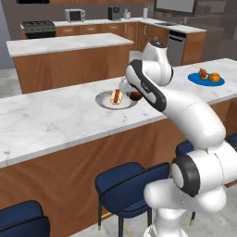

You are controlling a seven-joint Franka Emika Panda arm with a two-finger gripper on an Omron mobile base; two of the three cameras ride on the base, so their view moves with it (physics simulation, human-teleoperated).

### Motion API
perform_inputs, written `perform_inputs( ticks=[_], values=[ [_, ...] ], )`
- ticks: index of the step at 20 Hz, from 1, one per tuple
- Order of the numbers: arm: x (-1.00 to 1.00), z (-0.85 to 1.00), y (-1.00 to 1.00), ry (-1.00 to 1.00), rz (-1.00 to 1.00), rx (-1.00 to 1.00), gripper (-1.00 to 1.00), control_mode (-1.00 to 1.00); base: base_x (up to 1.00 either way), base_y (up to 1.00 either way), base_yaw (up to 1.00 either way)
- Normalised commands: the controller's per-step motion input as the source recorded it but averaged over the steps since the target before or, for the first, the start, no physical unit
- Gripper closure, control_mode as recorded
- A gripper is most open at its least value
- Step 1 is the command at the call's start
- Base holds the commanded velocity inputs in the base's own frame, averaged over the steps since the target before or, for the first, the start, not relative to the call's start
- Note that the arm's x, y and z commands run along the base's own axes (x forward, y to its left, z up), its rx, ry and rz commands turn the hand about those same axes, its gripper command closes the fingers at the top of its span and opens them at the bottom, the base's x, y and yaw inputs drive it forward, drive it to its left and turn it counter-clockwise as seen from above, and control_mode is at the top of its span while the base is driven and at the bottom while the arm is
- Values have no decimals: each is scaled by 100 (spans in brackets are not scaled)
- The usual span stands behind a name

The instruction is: Pick up each orange from the fridge and place one orange on each plate on the dining counter.

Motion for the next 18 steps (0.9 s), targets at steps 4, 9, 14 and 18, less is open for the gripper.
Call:
perform_inputs(
  ticks=[4,9,14,18],
  values=[
    [39,-17,0,11,2,-4,100,-100,0,0,0],
    [25,-42,0,1,0,0,100,-100,0,0,0],
    [37,-61,2,0,0,0,100,-100,0,0,0],
    [16,-7,18,0,0,0,100,-100,0,0,0]
  ],
)
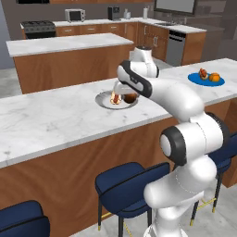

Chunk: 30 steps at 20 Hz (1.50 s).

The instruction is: Pick up each orange from the fridge and place one orange on each plate on the dining counter.

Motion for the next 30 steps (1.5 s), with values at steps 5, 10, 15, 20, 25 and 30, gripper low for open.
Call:
perform_inputs(
  ticks=[5,10,15,20,25,30],
  values=[
    [41,-1,33,0,0,0,100,-100,0,0,0],
    [36,-14,15,0,0,0,100,-100,0,0,0],
    [-5,-11,0,0,-1,0,100,-100,0,0,0],
    [-10,-1,0,0,0,0,100,-100,0,0,0],
    [-3,0,0,0,0,0,-100,-100,0,0,0],
    [-5,0,0,0,0,0,-100,-100,0,0,0]
  ],
)
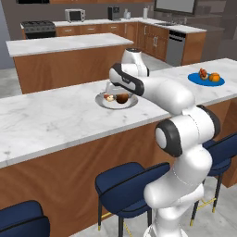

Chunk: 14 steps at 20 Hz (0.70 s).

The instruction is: Pick up each orange from the fridge and place one orange on each plate on the dining counter.

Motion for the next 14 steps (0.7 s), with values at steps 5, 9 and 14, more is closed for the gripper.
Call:
perform_inputs(
  ticks=[5,9,14],
  values=[
    [-16,5,-1,0,0,0,-100,-100,0,0,0],
    [-78,30,-29,0,-1,1,-100,-100,0,0,0],
    [-100,30,-39,0,-3,2,-100,-100,0,0,0]
  ],
)
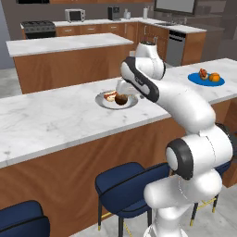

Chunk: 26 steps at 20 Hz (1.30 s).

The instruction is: Pick up each orange from the fridge and place one orange on each plate on the dining counter.

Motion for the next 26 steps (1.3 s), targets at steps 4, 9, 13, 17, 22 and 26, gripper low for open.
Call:
perform_inputs(
  ticks=[4,9,13,17,22,26],
  values=[
    [-100,8,-19,-1,0,0,-100,-100,0,0,0],
    [-100,0,0,-7,0,0,-100,-100,0,0,0],
    [-100,7,4,-1,0,0,-100,-100,0,0,0],
    [-62,33,12,-3,0,0,-100,-100,0,0,0],
    [-33,43,-2,0,0,0,-100,-100,0,0,0],
    [-54,44,0,-12,0,0,-100,-100,0,0,0]
  ],
)
